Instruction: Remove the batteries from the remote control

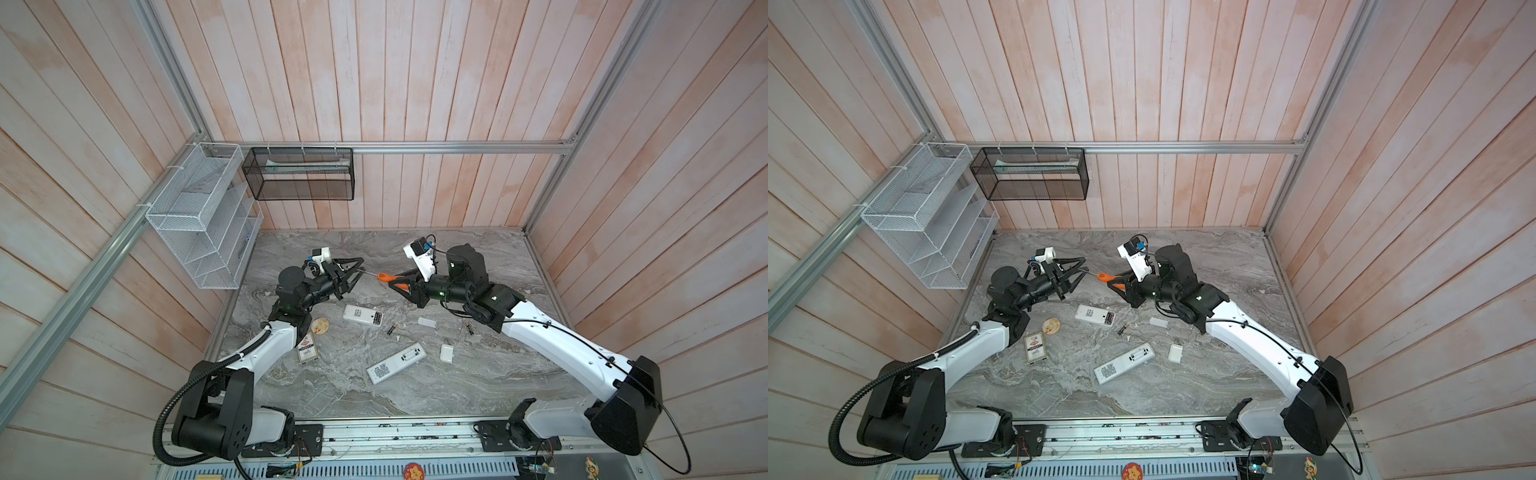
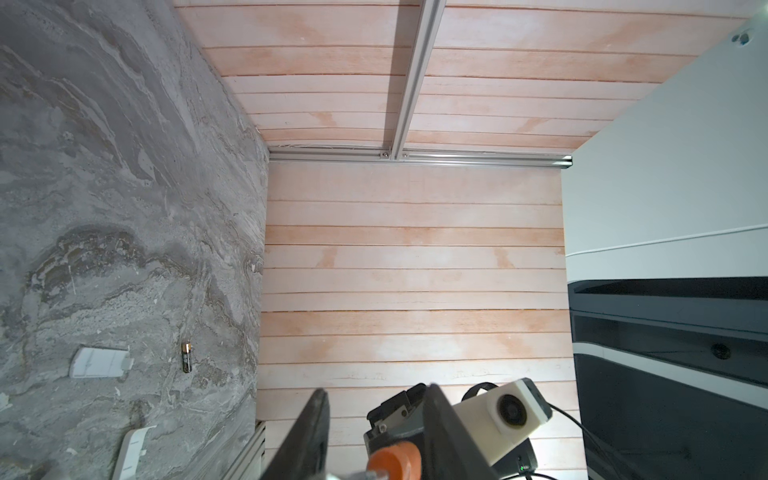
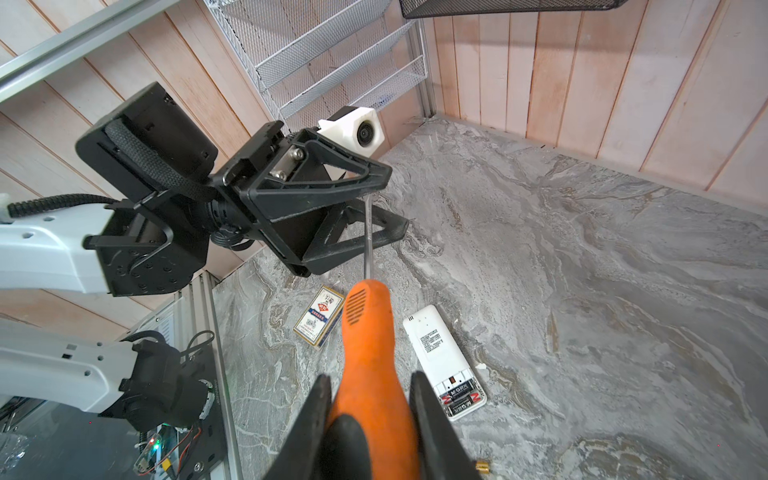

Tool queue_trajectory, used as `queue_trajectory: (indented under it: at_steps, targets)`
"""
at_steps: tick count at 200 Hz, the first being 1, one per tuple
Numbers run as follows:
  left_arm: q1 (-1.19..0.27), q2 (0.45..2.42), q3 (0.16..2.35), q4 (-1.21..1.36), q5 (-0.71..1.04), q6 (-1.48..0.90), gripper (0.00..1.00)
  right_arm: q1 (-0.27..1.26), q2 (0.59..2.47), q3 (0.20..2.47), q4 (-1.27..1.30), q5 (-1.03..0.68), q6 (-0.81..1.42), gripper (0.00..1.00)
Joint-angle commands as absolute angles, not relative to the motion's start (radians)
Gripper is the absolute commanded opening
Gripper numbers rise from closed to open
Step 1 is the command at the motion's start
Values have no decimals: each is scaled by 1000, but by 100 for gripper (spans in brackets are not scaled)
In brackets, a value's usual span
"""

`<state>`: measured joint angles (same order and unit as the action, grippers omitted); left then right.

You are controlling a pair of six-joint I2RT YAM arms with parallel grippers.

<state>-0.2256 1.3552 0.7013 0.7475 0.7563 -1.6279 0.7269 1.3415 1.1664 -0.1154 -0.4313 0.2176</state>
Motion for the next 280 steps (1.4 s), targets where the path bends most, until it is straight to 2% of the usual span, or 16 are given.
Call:
queue_trajectory:
  at_steps: [1,13,43,55,73,81,93,108,138,174,196,247,280]
  targets:
    - [-232,1362,741,765,744,-1608,22,737,1345,1190,-81,-443,237,1]
    - [-232,1362,741,761,743,-1609,15,738,1344,1188,-77,-442,242,1]
    - [-231,1358,735,761,734,-1609,7,738,1342,1183,-65,-440,269,3]
    - [-230,1357,733,759,730,-1608,4,735,1343,1180,-58,-441,302,15]
    - [-230,1346,725,750,713,-1607,3,707,1347,1176,-20,-486,416,53]
    - [-230,1338,718,747,699,-1611,2,684,1347,1163,12,-509,506,66]
    - [-230,1328,705,753,677,-1618,2,654,1340,1117,101,-539,677,76]
    - [-229,1320,694,753,649,-1624,2,644,1329,1050,246,-583,850,81]
    - [-231,1311,692,745,614,-1629,2,653,1338,997,371,-606,1022,81]
    - [-231,1305,696,720,620,-1620,2,667,1366,1027,340,-624,1033,76]
    - [-229,1285,693,676,627,-1599,2,681,1392,1059,307,-621,1026,69]
    - [-221,1255,692,625,649,-1571,2,687,1426,1077,273,-588,1049,41]
    - [-200,1240,682,615,665,-1569,2,687,1440,1086,278,-583,1053,38]
